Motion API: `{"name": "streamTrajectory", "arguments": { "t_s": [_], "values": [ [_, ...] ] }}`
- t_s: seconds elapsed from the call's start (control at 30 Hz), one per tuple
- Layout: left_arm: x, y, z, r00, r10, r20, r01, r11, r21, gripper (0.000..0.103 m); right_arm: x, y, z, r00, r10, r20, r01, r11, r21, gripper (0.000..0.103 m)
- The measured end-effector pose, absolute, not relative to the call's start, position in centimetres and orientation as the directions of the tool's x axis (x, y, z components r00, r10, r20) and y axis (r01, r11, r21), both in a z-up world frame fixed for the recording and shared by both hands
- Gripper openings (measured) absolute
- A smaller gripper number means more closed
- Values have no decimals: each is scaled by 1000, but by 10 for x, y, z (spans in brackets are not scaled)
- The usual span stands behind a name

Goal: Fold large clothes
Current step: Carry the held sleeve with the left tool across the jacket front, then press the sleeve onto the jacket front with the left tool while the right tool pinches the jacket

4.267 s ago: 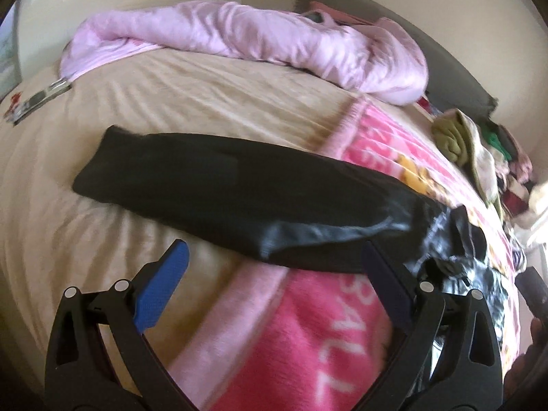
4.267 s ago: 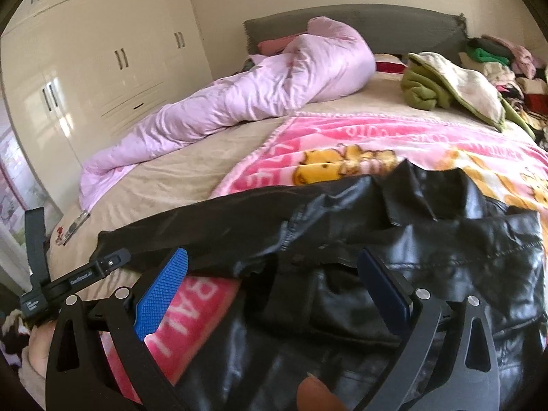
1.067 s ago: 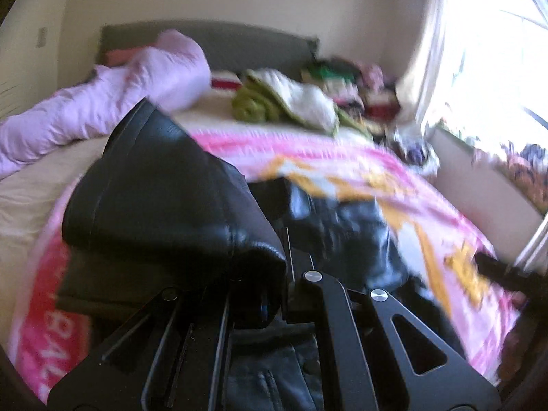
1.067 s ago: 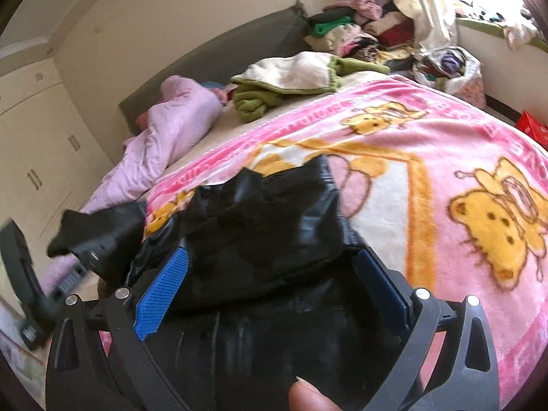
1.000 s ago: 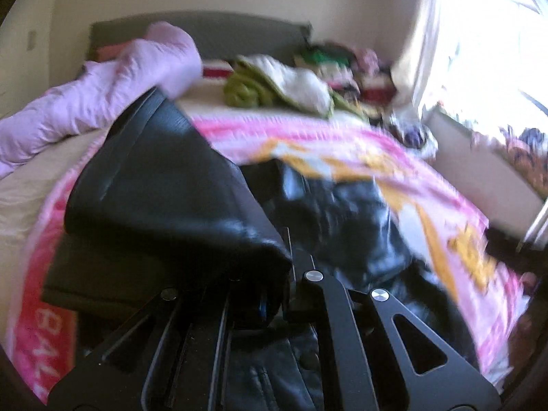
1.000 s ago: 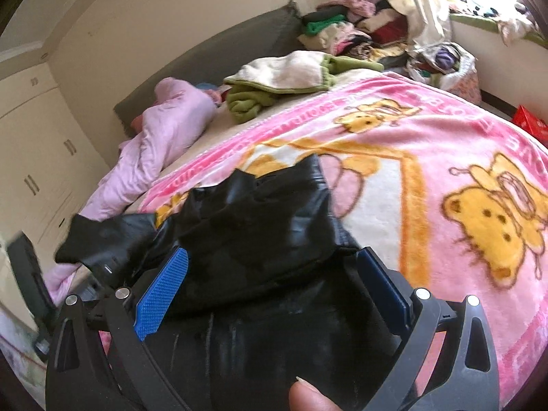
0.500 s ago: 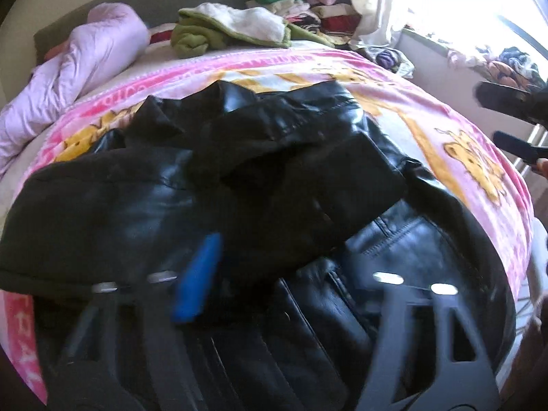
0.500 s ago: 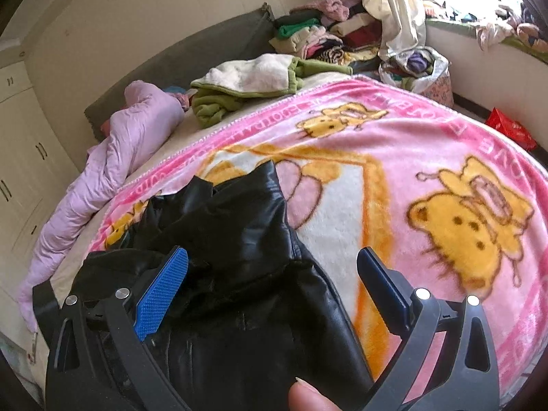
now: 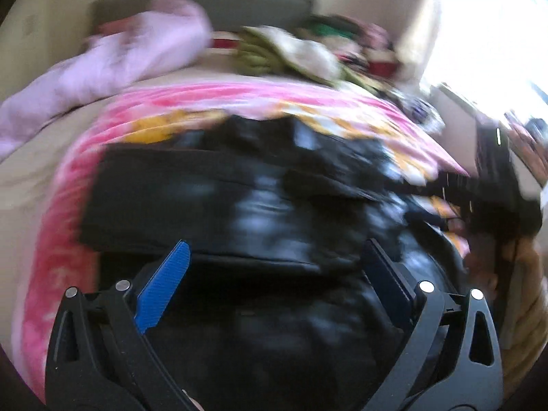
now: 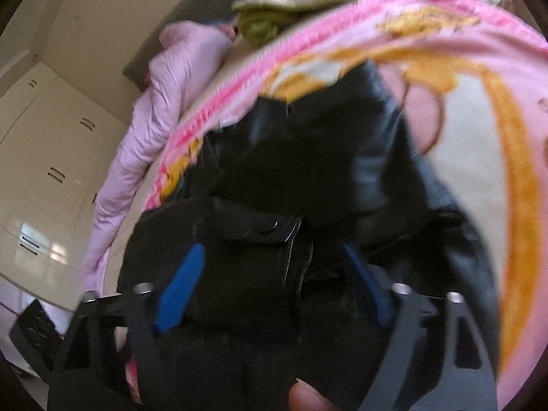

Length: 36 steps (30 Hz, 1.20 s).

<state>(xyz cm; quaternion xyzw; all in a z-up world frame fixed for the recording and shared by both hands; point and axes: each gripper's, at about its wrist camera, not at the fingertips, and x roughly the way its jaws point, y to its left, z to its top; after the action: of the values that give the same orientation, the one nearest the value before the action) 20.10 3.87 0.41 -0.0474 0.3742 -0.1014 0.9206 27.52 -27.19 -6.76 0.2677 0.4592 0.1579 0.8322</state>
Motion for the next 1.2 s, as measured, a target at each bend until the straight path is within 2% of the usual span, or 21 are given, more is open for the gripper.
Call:
{"name": "streamTrajectory", "arguments": {
  "t_s": [0.1, 0.17, 0.23, 0.3, 0.37, 0.6, 0.7, 0.87, 0.9, 0.93, 1.03, 1.07, 1.13, 1.2],
  "values": [
    [199, 80, 11, 723, -167, -670, 48, 980, -193, 93, 293, -267, -85, 502, 509, -699, 31, 797, 603, 61],
    [198, 104, 15, 734, -146, -663, -3, 976, -219, 94, 300, -263, -89, 498, 527, -688, 23, 785, 618, 39],
    [197, 128, 20, 743, -98, -662, -78, 970, -230, 94, 303, -256, -86, 508, 544, -667, -29, 785, 618, 34],
    [200, 146, 25, 750, -66, -659, -126, 963, -240, 94, 300, -244, -70, 547, 513, -662, -115, 829, 548, 29],
    [202, 158, 29, 754, -42, -655, -159, 957, -245, 94, 297, -235, -54, 589, 512, -625, -199, 842, 502, 19],
    [225, 172, 50, 789, 4, -615, -226, 932, -284, 94, 288, -237, 7, 697, 489, -524, -349, 870, 349, 13],
    [242, 167, 51, 800, -20, -600, -212, 926, -313, 93, 289, -248, 22, 727, 461, -508, -353, 886, 300, 11],
    [273, 153, 29, 776, -65, -627, -221, 903, -368, 93, 291, -266, 26, 751, 424, -506, -328, 905, 271, 11],
    [277, 151, 24, 772, -63, -633, -228, 901, -368, 84, 291, -267, 24, 751, 420, -509, -324, 907, 271, 11],
    [281, 149, 18, 765, -61, -641, -236, 900, -367, 68, 291, -270, 22, 751, 417, -512, -317, 908, 274, 11],
    [290, 141, -4, 742, -91, -664, -239, 890, -389, 39, 292, -274, 16, 751, 405, -521, -302, 913, 274, 11],
    [291, 138, -10, 734, -111, -670, -229, 888, -398, 34, 292, -275, 13, 752, 399, -524, -295, 916, 273, 11],
    [293, 128, -21, 718, -152, -680, -189, 897, -400, 15, 293, -277, 9, 753, 389, -530, -283, 919, 273, 11],
    [296, 116, -32, 691, -158, -705, -163, 917, -365, 11, 293, -278, 5, 753, 384, -535, -277, 922, 272, 11]
  ]
}}
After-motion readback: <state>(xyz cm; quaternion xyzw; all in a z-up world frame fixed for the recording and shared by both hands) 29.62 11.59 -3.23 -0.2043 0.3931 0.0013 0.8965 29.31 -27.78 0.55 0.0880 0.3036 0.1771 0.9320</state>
